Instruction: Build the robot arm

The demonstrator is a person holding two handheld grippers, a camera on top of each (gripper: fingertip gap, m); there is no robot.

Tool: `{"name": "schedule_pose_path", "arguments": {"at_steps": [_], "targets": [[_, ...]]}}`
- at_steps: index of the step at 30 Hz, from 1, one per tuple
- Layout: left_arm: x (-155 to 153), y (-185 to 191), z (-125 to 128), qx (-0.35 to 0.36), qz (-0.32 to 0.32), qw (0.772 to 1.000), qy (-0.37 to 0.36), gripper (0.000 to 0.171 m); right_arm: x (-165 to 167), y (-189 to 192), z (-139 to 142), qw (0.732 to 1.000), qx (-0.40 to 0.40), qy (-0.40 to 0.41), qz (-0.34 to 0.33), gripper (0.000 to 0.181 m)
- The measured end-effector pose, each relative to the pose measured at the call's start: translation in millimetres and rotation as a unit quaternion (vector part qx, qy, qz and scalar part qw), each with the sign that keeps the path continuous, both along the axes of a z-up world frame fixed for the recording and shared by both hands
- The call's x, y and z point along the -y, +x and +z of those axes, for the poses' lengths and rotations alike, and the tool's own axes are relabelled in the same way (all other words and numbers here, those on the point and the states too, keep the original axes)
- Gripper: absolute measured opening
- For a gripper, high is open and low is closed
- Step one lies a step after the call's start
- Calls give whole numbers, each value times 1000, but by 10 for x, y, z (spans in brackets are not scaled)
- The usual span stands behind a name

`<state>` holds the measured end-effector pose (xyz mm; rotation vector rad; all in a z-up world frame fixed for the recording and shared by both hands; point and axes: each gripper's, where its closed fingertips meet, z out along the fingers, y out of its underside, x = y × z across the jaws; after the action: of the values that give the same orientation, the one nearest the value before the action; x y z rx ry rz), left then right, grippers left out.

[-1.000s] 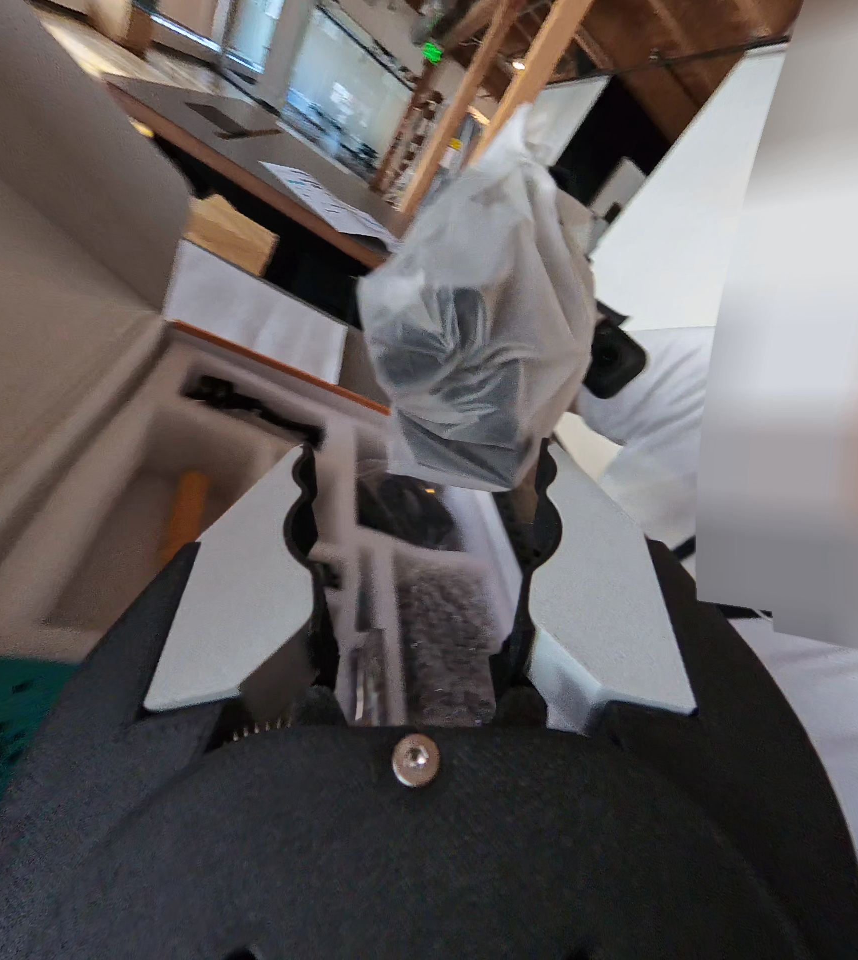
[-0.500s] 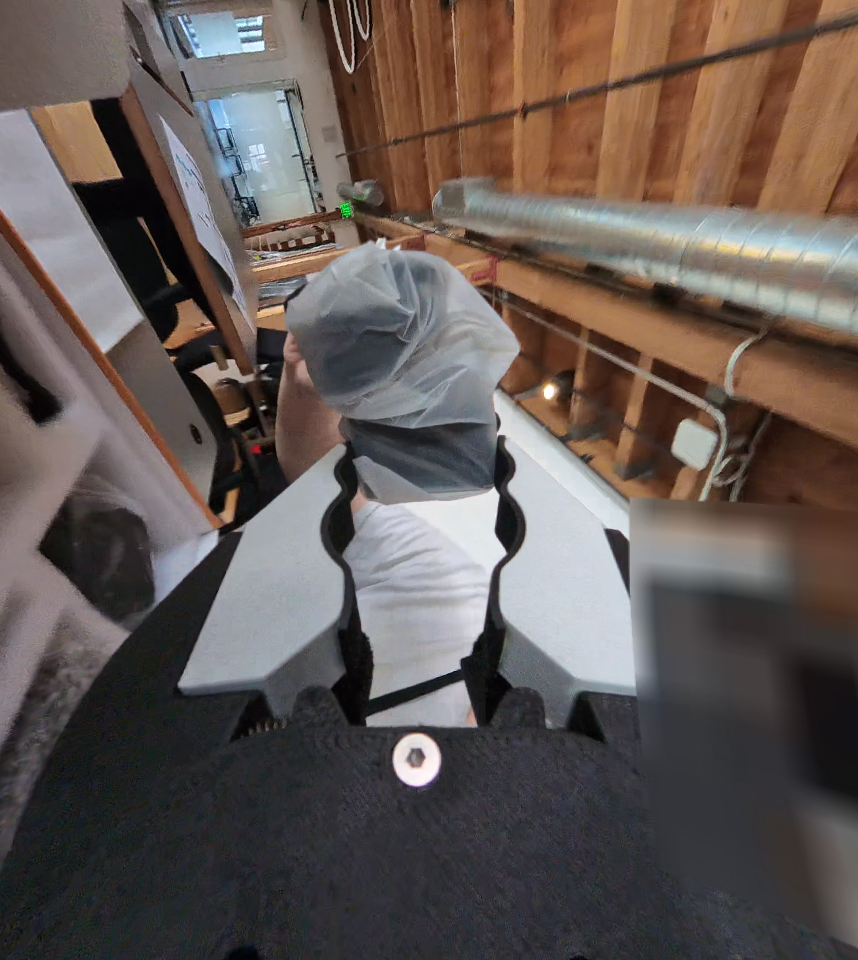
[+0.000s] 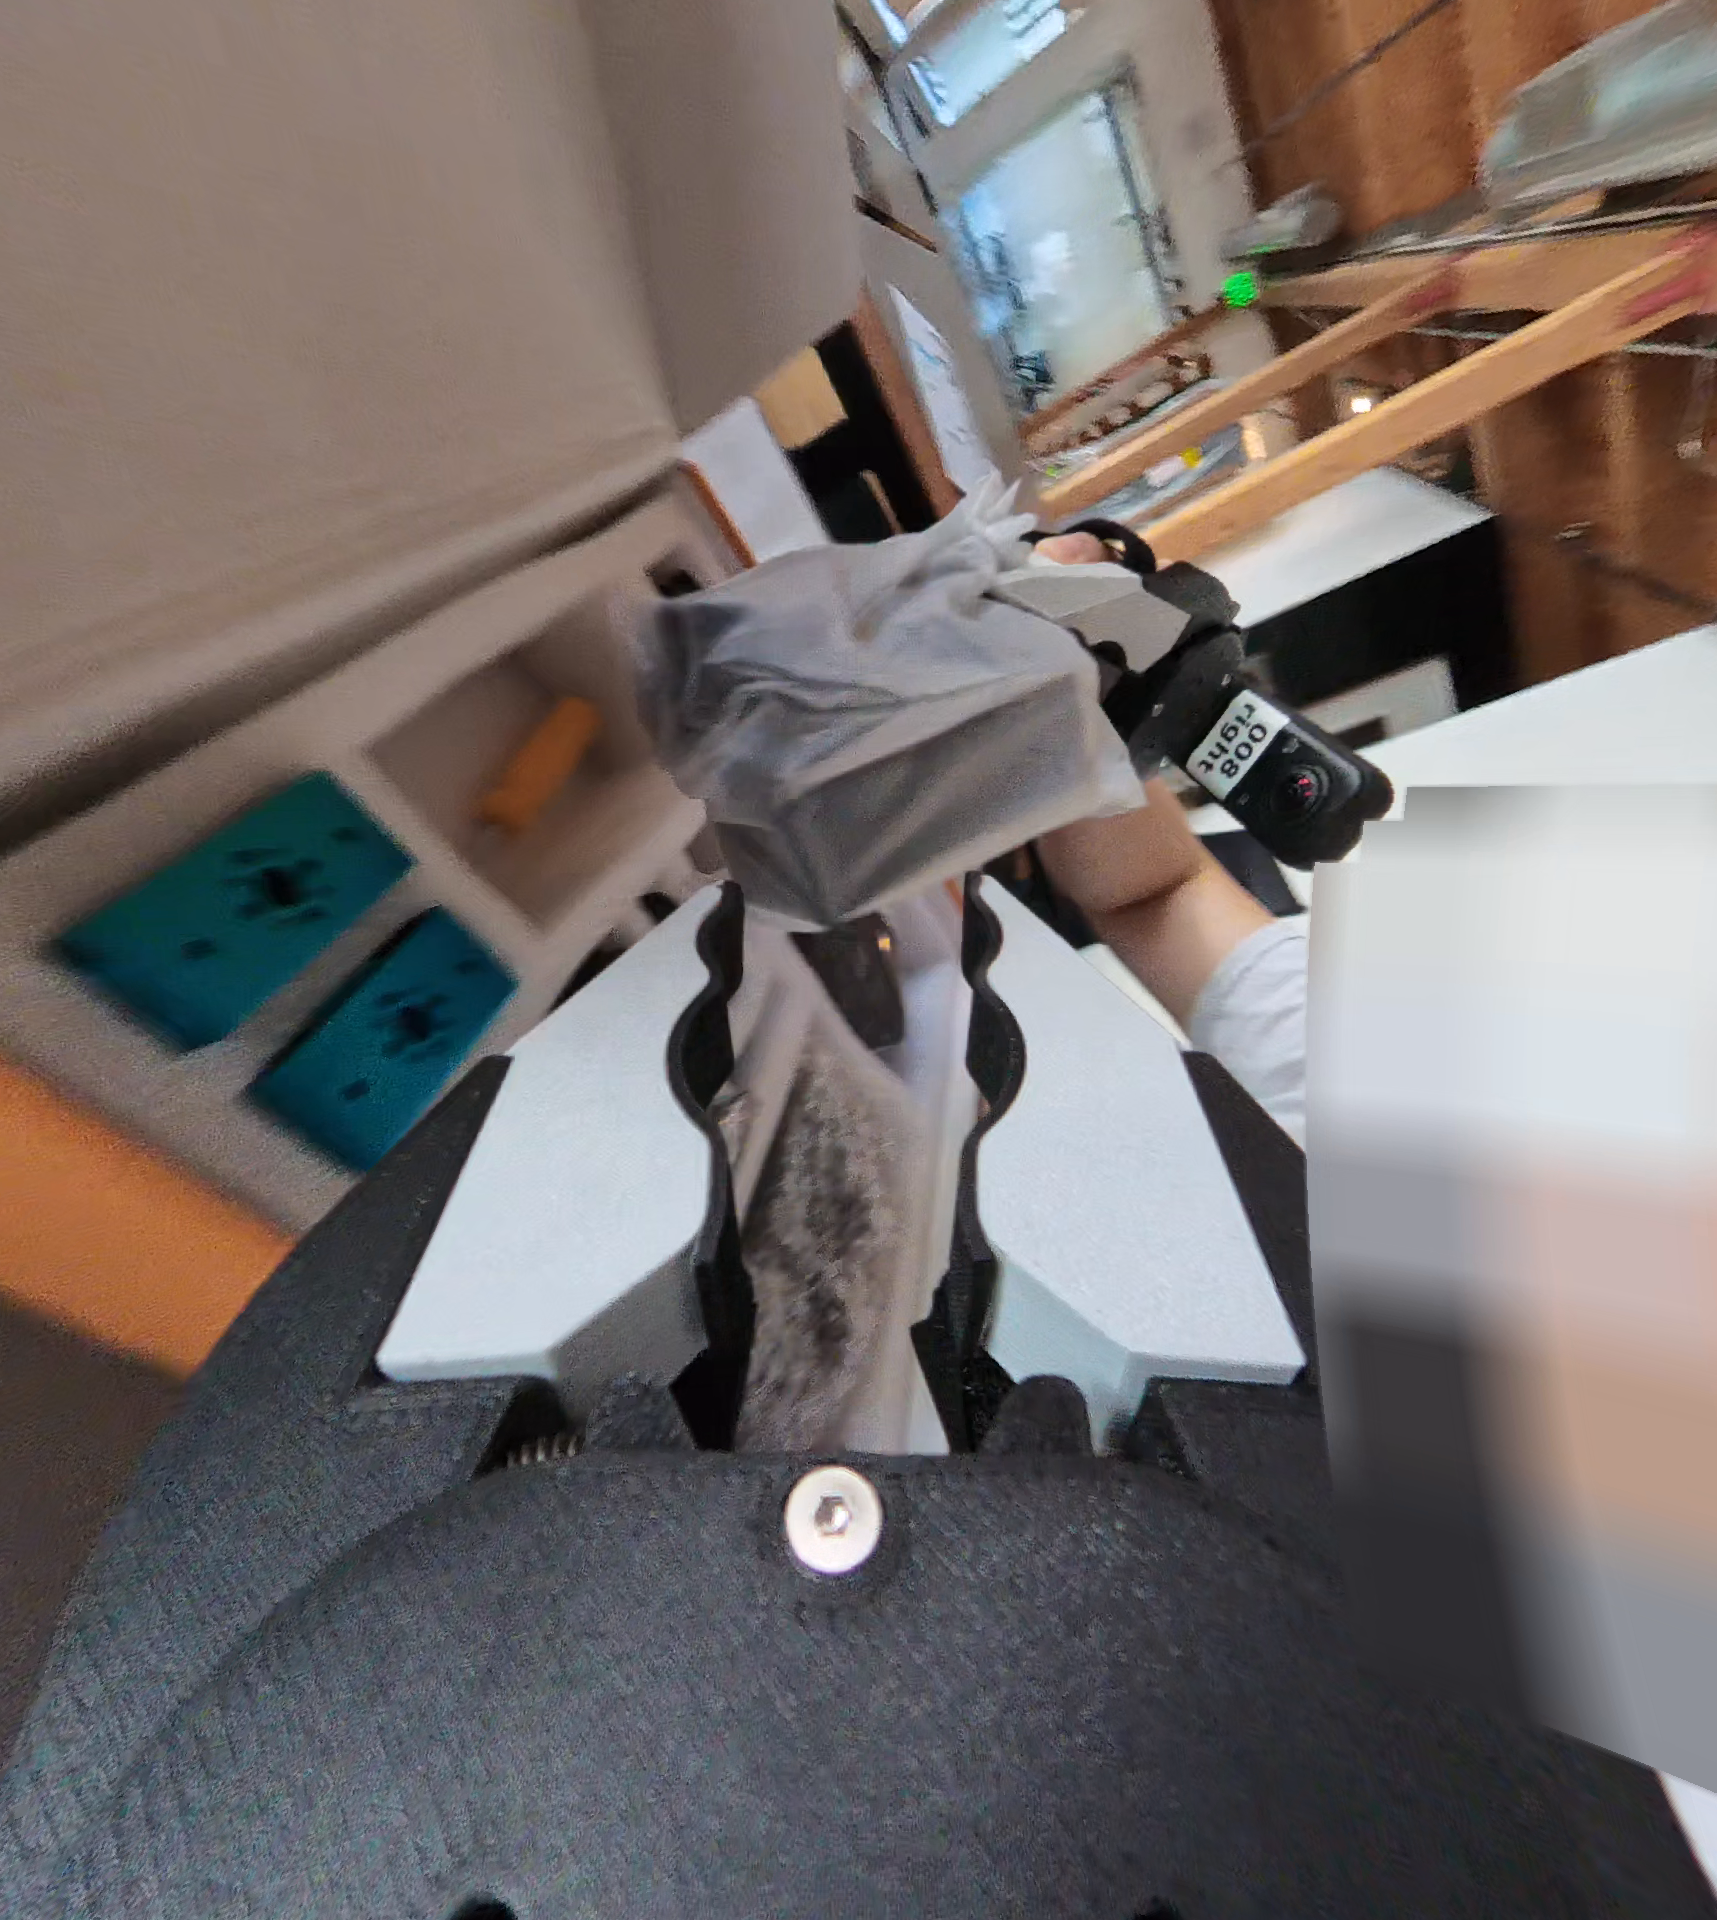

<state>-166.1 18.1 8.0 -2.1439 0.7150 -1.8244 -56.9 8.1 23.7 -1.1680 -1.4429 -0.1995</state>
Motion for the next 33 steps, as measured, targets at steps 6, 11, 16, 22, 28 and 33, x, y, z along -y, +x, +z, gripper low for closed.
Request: {"name": "schedule_pose_path", "arguments": {"at_steps": [6, 11, 16, 22, 28, 33], "targets": [[-14, -417, -41, -69, 41, 990, 119, 37, -331, -38, -369, 999, 17, -38, -21, 22], [223, -431, -29, -87, 32, 983, 158, 37, -369, -121, -508, 994, 102, 32, 30, 23], [433, -362, -65, -105, 18, 976, 190, 39, -275, 25, -856, 967, 207, 120, 93, 29], [591, -326, -157, -136, 20, 966, 221, 42, -258, 93, -888, 957, 239, 147, 75, 40], [786, -393, -130, -141, 31, 960, 240, 43, -133, 380, -657, 966, 224, 124, 33, 53], [946, -421, -247, -170, 31, 946, 275, 43, 174, 779, -417, 990, 131, 40, -25, 50]]}}
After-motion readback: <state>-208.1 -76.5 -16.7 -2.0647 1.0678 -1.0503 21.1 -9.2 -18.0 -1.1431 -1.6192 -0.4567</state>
